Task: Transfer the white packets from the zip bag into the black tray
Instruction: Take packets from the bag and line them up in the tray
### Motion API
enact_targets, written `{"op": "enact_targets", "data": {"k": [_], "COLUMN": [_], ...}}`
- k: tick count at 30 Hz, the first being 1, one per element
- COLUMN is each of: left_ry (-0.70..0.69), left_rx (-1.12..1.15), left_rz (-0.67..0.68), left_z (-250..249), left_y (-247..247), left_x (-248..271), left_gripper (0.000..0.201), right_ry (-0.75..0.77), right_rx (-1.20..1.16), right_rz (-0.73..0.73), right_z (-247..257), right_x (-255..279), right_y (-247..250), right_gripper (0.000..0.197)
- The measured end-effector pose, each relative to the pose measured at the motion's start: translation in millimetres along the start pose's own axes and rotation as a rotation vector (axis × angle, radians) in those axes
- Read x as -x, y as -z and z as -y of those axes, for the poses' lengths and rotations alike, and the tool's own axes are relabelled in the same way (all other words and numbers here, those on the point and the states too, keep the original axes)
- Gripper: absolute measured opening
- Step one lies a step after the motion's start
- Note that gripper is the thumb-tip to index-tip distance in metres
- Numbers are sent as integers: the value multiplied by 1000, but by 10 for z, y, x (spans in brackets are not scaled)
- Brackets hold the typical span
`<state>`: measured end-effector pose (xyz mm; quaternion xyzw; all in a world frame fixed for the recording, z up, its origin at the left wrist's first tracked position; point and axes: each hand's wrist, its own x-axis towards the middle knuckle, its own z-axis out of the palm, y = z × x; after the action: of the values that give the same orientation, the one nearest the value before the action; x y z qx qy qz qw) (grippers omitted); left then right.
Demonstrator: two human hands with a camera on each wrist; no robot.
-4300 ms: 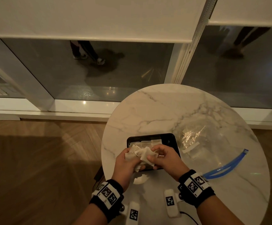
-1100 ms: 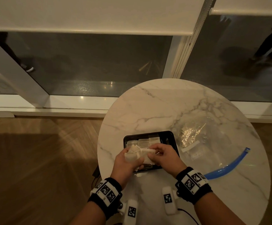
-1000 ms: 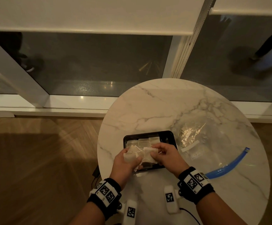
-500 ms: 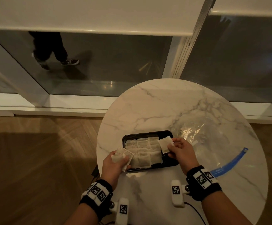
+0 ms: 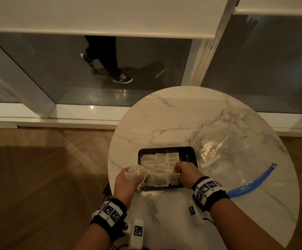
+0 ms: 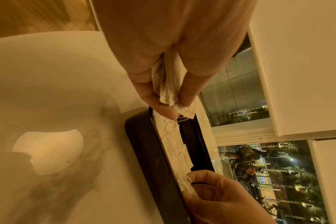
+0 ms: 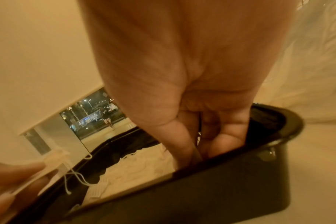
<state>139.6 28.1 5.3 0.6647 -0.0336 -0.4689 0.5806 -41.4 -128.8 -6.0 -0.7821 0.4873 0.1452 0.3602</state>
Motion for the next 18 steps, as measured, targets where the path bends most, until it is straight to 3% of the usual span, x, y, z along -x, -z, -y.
{"op": "enact_targets", "data": {"k": [10,18], "left_ry": [-12,-13], "left_rx": [-3,-10], "left_rz": [3,-2], "left_z": [-20,-8], "left_y": [-10,-17], "left_x": [29,14], "left_gripper": [24,24], "right_ry": [-11,-18], "right_rx": [65,61], "right_rz": [-3,-113], "right_z": [33,21], "right_x": [-107,-66], "right_y": [-57,-56], "right_gripper": [21,26]}}
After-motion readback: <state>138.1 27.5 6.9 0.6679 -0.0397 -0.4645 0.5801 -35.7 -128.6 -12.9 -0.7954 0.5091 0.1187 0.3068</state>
